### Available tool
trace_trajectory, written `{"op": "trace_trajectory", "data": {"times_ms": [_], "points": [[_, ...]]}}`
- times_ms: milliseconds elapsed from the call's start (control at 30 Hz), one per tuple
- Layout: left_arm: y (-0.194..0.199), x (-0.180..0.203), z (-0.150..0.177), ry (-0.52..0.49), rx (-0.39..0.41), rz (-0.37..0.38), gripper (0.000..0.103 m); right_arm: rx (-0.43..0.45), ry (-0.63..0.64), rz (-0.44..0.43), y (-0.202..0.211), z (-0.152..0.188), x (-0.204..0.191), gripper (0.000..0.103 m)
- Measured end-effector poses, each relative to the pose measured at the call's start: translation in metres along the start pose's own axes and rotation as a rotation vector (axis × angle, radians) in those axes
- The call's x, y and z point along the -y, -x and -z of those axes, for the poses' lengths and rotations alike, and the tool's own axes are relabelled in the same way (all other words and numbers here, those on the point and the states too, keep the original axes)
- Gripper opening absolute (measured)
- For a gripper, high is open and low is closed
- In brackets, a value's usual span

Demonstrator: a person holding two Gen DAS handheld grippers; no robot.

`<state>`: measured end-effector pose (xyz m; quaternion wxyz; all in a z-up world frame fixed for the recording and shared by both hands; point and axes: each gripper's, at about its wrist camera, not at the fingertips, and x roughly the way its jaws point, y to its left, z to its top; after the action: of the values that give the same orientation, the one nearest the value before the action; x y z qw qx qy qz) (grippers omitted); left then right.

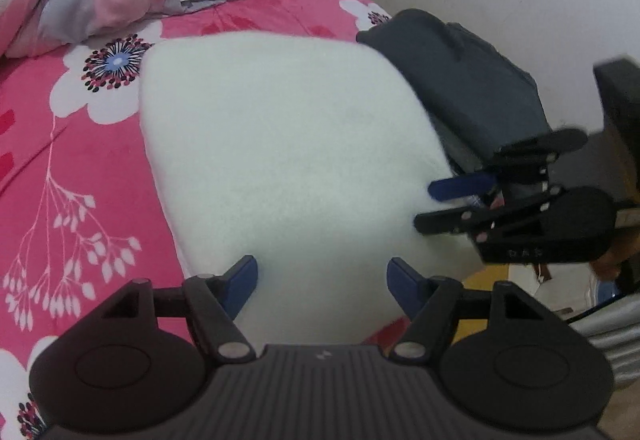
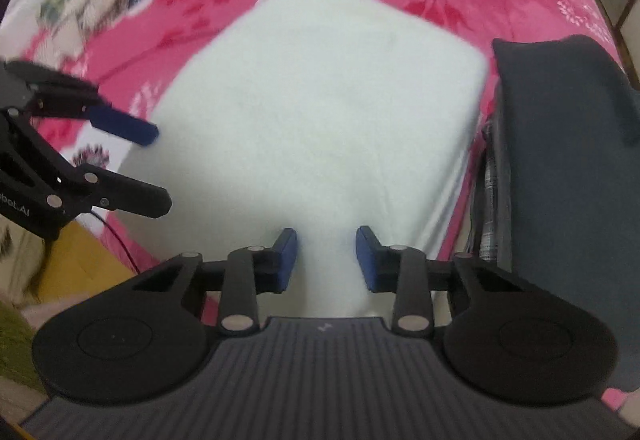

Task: Fold clothes
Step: 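Open both tools and release the folded sweater on the bedspread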

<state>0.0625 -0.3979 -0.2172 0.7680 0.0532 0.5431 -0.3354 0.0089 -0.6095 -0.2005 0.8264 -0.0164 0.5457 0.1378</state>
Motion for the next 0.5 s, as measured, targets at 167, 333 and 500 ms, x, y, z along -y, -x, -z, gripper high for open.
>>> {"op": "trace_trajectory", "data": {"times_ms": [167,333,500], "points": [[0.0,-0.006,0.001,0.04,-0.004,0.003,0.074,0.107,-0.072,0.043,0.014,-0.026,0.018,0.021],[0.007,-0.003,-0.002,0.058,-0.001,0.014,0.075,0.05,-0.157,0.056,-0.017,-0.033,0.048,0.017],[0.005,-0.004,0.001,0.075,-0.007,-0.003,0.076,0.181,-0.201,0.06,0.012,-0.059,0.046,0.017]]}}
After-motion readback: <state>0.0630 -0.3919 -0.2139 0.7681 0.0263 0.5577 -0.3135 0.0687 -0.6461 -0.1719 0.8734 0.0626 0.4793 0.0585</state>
